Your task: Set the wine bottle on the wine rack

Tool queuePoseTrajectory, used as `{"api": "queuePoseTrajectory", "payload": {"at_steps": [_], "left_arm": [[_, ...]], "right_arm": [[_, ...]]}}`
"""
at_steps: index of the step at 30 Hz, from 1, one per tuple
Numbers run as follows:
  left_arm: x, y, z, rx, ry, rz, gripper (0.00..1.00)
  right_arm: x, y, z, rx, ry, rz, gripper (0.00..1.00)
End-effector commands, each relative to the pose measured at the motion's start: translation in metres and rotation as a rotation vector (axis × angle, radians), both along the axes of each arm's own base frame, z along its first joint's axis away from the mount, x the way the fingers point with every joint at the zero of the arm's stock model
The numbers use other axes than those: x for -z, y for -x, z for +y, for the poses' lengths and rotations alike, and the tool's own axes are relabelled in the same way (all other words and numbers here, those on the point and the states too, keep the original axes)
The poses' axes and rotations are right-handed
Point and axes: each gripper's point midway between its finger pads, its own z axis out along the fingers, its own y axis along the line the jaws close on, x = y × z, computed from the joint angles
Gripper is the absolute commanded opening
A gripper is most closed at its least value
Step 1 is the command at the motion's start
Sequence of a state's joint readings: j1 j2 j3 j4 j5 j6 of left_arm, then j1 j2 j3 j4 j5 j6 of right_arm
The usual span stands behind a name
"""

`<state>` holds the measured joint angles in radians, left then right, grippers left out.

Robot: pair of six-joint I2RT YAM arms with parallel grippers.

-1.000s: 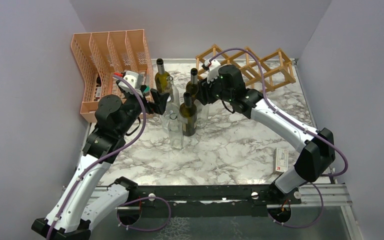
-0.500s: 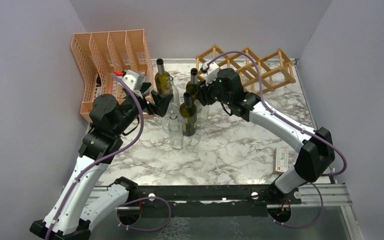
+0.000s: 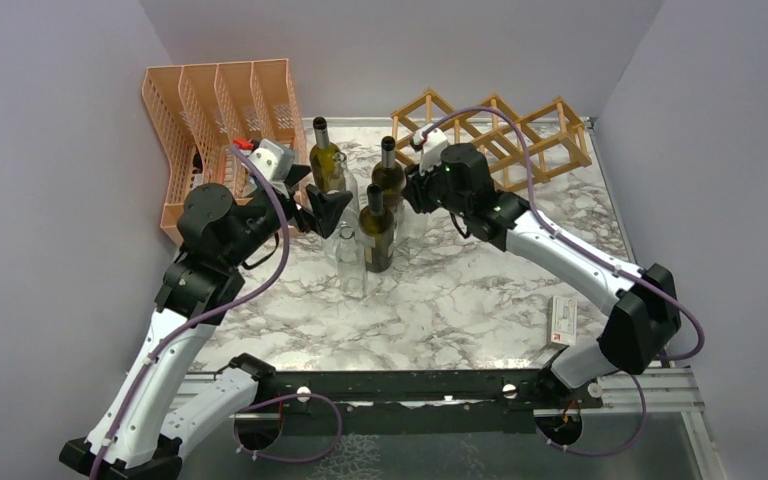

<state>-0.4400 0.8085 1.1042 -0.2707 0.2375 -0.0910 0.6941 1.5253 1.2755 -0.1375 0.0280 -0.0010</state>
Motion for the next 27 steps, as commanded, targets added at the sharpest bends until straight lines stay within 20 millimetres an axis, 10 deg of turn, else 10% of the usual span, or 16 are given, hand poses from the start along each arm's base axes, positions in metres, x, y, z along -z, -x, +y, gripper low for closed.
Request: {"api": "queuePoseTrajectory", "payload": {"at_steps": [1, 13, 27], "left_arm": [[-0.047, 0.023, -0.024, 0.195, 0.020, -0.121, 0.99], [-0.066, 0.039, -0.093, 0.562, 0.116, -0.122, 0.99], [0.024, 0.024, -0.194, 0.508, -0.131, -0.181, 0.99]], "right_arm": [[-0.056, 0.013, -0.032, 0.086, -0.037, -0.120, 0.03], [-0.107, 0.082, -0.099, 0.205, -0.190, -0.102, 0.01], [-0.206, 0.143, -0.136, 0.203, -0.515, -0.179, 0.01]]}}
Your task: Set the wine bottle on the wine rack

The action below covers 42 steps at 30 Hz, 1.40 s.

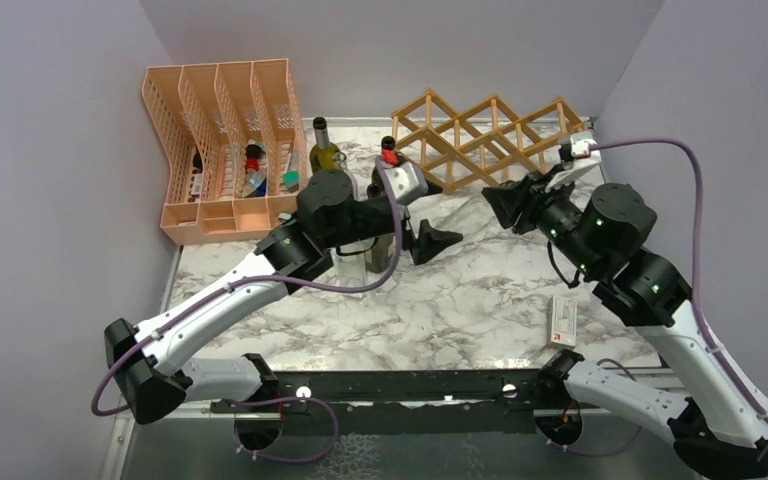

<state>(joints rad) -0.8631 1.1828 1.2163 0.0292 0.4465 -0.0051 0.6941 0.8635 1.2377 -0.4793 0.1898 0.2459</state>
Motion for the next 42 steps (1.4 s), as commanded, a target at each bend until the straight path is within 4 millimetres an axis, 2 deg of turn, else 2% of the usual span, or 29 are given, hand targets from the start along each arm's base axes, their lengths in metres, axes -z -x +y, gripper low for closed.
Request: {"api": "queuePoseTrajectory", "payload": {"at_steps": [1, 5, 13, 15, 21, 27, 28, 29, 30, 32, 36, 39, 42], "left_arm": [[0.034, -0.026, -0.015, -0.109, -0.084, -0.115, 0.99], [0.059, -0.029, -0.027, -0.092, -0.116, -0.147, 0.99], [0.063, -0.045, -0.035, -0.138, -0.080, -0.211, 0.99], [0.064, -0.048, -0.038, -0.139, -0.092, -0.236, 0.96], [0.069, -0.051, -0.044, -0.120, -0.112, -0.351, 0.66], [0.047, -0.057, -0.044, -0.145, -0.099, -0.503, 0.16], [0.043, -0.058, -0.044, -0.146, -0.101, -0.534, 0.03], [0.039, -0.060, -0.044, -0.152, -0.102, -0.557, 0.00], [0.031, -0.061, -0.044, -0.155, -0.119, -0.662, 0.00], [0.024, -0.062, -0.044, -0.154, -0.131, -0.742, 0.00], [0.014, -0.057, -0.045, -0.120, -0.166, -0.941, 0.00], [0.021, -0.058, -0.053, -0.057, -0.261, -1.084, 0.00], [0.016, -0.058, -0.055, -0.014, -0.327, -1.151, 0.00]], "right_arm": [[-0.061, 0.020, -0.009, -0.016, -0.168, -0.102, 0.01], [-0.082, 0.026, -0.007, -0.049, -0.181, -0.128, 0.01], [-0.088, 0.035, 0.001, -0.107, -0.219, -0.116, 0.01], [-0.087, 0.038, 0.001, -0.117, -0.227, -0.110, 0.01], [-0.084, 0.044, -0.003, -0.119, -0.231, -0.088, 0.01], [-0.070, 0.052, -0.007, -0.120, -0.200, -0.025, 0.02], [-0.067, 0.054, -0.009, -0.119, -0.192, -0.011, 0.05], [-0.063, 0.056, -0.010, -0.120, -0.181, 0.001, 0.11], [-0.056, 0.061, -0.019, -0.103, -0.145, 0.024, 0.59], [-0.054, 0.065, -0.027, -0.084, -0.120, 0.029, 0.73], [-0.063, 0.074, -0.042, -0.070, -0.047, 0.013, 0.83], [-0.069, 0.078, -0.048, -0.081, 0.021, 0.001, 0.84], [-0.062, 0.077, -0.047, -0.096, 0.083, 0.027, 0.85]]}}
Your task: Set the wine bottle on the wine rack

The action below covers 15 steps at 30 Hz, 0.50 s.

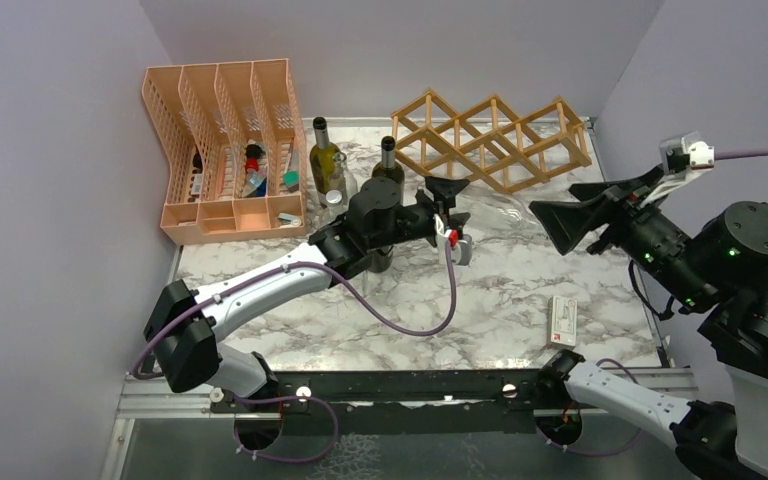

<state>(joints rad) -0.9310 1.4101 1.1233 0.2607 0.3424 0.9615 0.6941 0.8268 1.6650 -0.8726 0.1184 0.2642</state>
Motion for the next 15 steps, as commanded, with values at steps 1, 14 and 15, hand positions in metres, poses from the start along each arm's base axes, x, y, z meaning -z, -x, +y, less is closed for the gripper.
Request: {"api": "queuePoseTrajectory", "payload": {"at_steps": [1, 14, 15], "left_arm": [[-0.054, 0.007, -0.005, 0.075, -0.037, -0.290, 0.00], [-0.048, 0.014, 0.000, 0.105, -0.133, -0.463, 0.00], [-0.049, 0.014, 0.000, 0.105, -0.132, -0.465, 0.00]], "right_arm": [[0.029, 0.000, 0.000, -0.025, 0.169, 0.073, 0.86], [0.104, -0.016, 0.046, -0.180, 0.296, 0.262, 0.86], [0.110, -0.017, 0.049, -0.187, 0.298, 0.274, 0.86]]}}
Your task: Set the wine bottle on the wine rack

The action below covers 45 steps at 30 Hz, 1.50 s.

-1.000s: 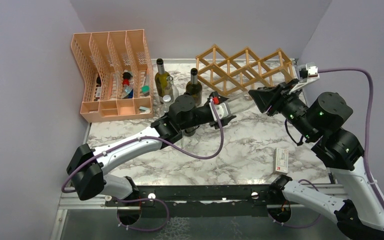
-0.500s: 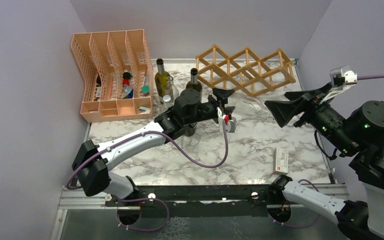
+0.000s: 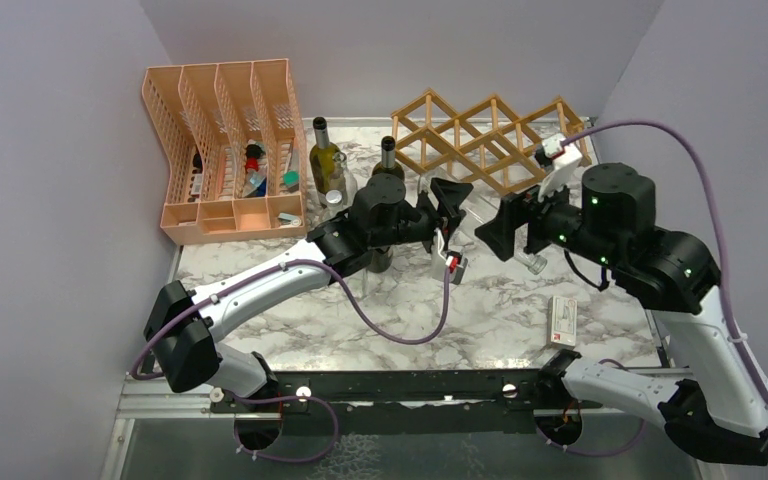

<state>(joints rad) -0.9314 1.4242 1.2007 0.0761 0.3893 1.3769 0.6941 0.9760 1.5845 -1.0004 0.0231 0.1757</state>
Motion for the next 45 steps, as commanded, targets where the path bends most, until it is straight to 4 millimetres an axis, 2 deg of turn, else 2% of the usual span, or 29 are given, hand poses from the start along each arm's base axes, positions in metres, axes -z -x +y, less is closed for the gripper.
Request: {"api": "queuePoseTrajectory", "payload": {"at_steps": [1, 5, 8, 12, 15, 16, 17, 21, 29, 31, 34, 35, 36, 38, 39, 41, 45], "left_arm": [[-0.046, 0.013, 0.003, 0.052, 0.069, -0.134, 0.00], [-0.045, 0.014, 0.003, 0.055, 0.069, -0.136, 0.00], [-0.046, 0.016, 0.004, 0.057, 0.073, -0.138, 0.00], [-0.045, 0.015, 0.006, 0.050, 0.075, -0.139, 0.00], [-0.046, 0.015, 0.006, 0.047, 0.080, -0.138, 0.00], [-0.047, 0.015, 0.006, 0.046, 0.084, -0.138, 0.00], [-0.049, 0.015, 0.007, 0.044, 0.089, -0.139, 0.00], [-0.051, 0.016, 0.008, 0.042, 0.099, -0.142, 0.00], [-0.054, 0.015, 0.009, 0.032, 0.106, -0.149, 0.00], [-0.052, 0.014, 0.010, 0.028, 0.103, -0.147, 0.00], [-0.048, 0.012, 0.011, 0.015, 0.100, -0.135, 0.00], [-0.048, 0.012, 0.012, 0.011, 0.105, -0.129, 0.04], [-0.048, 0.012, 0.012, 0.007, 0.114, -0.122, 0.18], [-0.047, 0.011, 0.013, -0.003, 0.131, -0.104, 0.64], [-0.050, 0.009, 0.013, -0.015, 0.147, -0.096, 0.79], [-0.062, -0.001, 0.013, -0.066, 0.215, -0.030, 0.92], [-0.064, -0.002, 0.012, -0.086, 0.253, 0.117, 0.95]], "right_arm": [[0.023, 0.008, 0.012, -0.072, 0.010, 0.062, 0.85], [0.045, 0.004, 0.016, -0.061, 0.025, 0.113, 0.80], [0.055, 0.005, 0.017, -0.053, 0.024, 0.141, 0.73], [0.059, 0.006, 0.018, -0.050, 0.004, 0.152, 0.63], [0.057, 0.006, 0.020, -0.048, -0.013, 0.150, 0.50], [0.058, 0.007, 0.020, -0.050, -0.014, 0.152, 0.48], [0.060, 0.006, 0.021, -0.051, -0.012, 0.160, 0.49], [0.067, 0.003, 0.022, -0.036, 0.002, 0.186, 0.68], [0.075, -0.002, 0.025, -0.019, 0.011, 0.216, 0.67], [0.073, -0.003, 0.025, -0.014, 0.010, 0.210, 0.55], [0.065, -0.006, 0.022, 0.005, -0.002, 0.176, 0.24], [0.061, -0.008, 0.020, 0.014, -0.009, 0.157, 0.13], [0.056, -0.010, 0.018, 0.030, -0.016, 0.134, 0.04], [0.043, -0.016, 0.012, 0.070, -0.034, 0.080, 0.01], [0.037, -0.019, 0.008, 0.095, -0.045, 0.049, 0.01], [0.023, -0.030, -0.004, 0.175, -0.067, -0.022, 0.01], [0.003, -0.046, -0.027, 0.340, -0.104, -0.114, 0.01]]}}
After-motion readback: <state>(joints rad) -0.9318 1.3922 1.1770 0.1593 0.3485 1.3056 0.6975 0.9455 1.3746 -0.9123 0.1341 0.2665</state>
